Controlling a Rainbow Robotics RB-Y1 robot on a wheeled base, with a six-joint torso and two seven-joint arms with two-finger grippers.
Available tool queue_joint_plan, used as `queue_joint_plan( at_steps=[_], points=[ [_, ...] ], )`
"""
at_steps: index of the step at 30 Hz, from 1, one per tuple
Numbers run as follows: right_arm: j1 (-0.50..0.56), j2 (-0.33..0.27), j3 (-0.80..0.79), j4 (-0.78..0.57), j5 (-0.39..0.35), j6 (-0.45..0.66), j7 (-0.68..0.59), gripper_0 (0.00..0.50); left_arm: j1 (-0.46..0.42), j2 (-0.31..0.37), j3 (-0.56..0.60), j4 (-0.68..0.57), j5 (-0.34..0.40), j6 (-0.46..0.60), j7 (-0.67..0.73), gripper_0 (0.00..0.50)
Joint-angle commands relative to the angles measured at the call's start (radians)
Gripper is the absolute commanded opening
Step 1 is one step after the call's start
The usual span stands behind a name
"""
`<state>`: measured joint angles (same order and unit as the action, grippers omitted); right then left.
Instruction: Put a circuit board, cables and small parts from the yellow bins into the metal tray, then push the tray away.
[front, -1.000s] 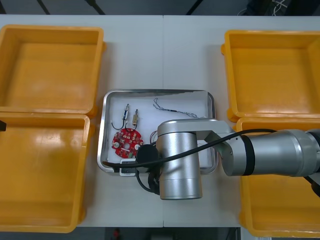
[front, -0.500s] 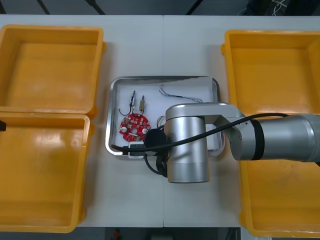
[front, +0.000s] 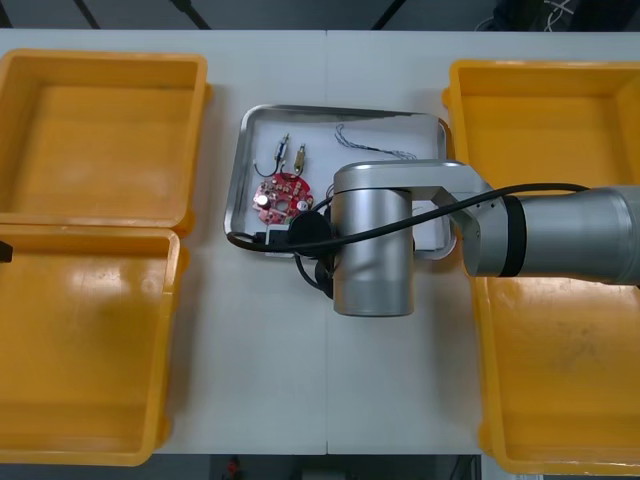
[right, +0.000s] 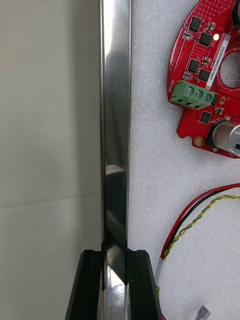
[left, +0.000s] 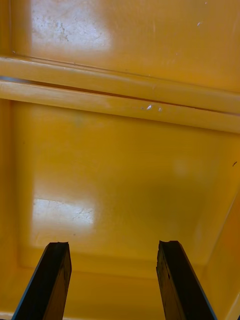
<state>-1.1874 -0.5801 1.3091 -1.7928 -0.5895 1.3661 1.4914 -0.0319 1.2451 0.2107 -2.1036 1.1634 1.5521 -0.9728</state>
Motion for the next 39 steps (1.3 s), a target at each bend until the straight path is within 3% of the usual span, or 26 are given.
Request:
queue_joint_plan(
  at_steps=[1,6,17,27,39],
  points=[
    [-0.064,-0.006,0.012,0.029,0.023,-0.035,-0.002,0.0,-0.026,-0.01,-0.007,-0.009,-0.01,-0.009,0.066,0.5],
    [-0.083,-0.001,0.012,0.073,0.03,-0.094,0.018,0.0,-0.026,-0.01,-0.007,-0.009,-0.01,-0.009,0.066,0.5],
    [-0.124,0.008,0.012,0.231,0.03,-0.337,0.093,0.0,-0.026,-0.01,-0.007,-0.009,-0.01,-0.009,0.066,0.5],
    [-0.156,0.042,0.012,0.357,0.027,-0.466,0.228,0.0,-0.026,-0.01,-0.007,-0.009,-0.01,-0.009,0.066,0.5],
    [-0.19,0.063,0.012,0.457,0.025,-0.584,0.25,0.0,-0.026,-0.01,-0.007,-0.009,-0.01,-0.009,0.066,0.5]
  ],
)
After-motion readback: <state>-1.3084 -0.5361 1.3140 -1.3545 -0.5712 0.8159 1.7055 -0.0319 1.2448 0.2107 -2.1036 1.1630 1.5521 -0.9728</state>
